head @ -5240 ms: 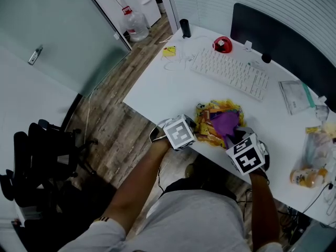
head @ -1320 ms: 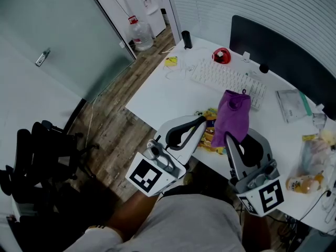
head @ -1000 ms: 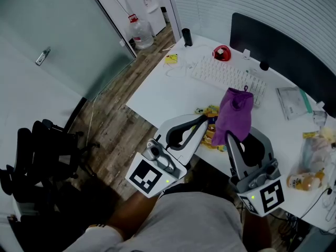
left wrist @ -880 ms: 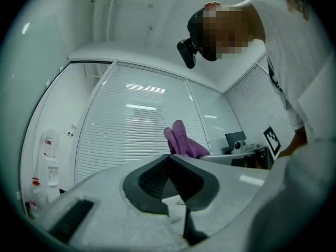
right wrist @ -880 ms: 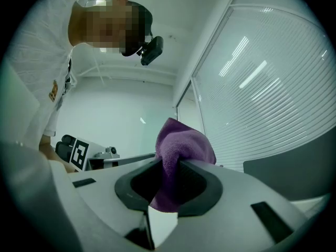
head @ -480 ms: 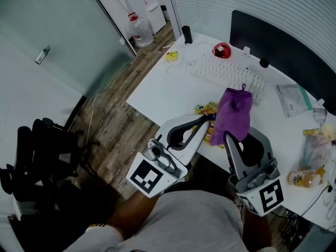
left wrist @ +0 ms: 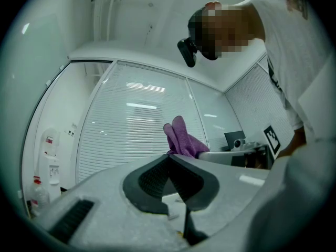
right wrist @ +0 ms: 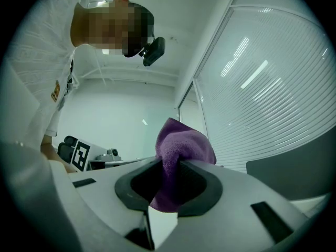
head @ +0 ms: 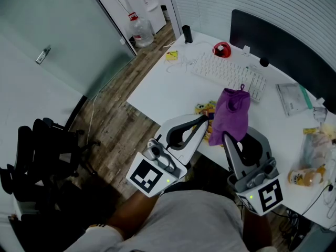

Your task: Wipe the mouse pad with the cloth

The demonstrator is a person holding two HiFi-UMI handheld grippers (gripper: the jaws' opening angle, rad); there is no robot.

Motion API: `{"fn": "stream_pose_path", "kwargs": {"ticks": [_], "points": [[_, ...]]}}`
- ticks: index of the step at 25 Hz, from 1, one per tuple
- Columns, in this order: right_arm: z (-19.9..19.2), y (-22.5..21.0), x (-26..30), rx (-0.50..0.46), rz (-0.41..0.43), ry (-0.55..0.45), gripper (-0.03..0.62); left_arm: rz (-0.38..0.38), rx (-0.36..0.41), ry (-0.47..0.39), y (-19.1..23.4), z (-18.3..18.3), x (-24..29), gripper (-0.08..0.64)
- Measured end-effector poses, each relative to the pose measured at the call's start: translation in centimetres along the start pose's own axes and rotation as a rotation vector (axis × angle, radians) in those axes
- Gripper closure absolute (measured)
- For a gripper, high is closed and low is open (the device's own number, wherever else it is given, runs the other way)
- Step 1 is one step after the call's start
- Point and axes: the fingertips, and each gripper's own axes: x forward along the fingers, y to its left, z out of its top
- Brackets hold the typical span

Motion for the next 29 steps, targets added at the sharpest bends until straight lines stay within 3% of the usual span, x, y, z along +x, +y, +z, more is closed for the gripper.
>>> {"fn": "stream_pose_path", "kwargs": {"ticks": [29], "points": [[-0.1,0.41,-0.43,-0.014,0.014,0.018,0.522,-0.013,0.006,0.004,-0.8,0.11,0.28,0.545]]}}
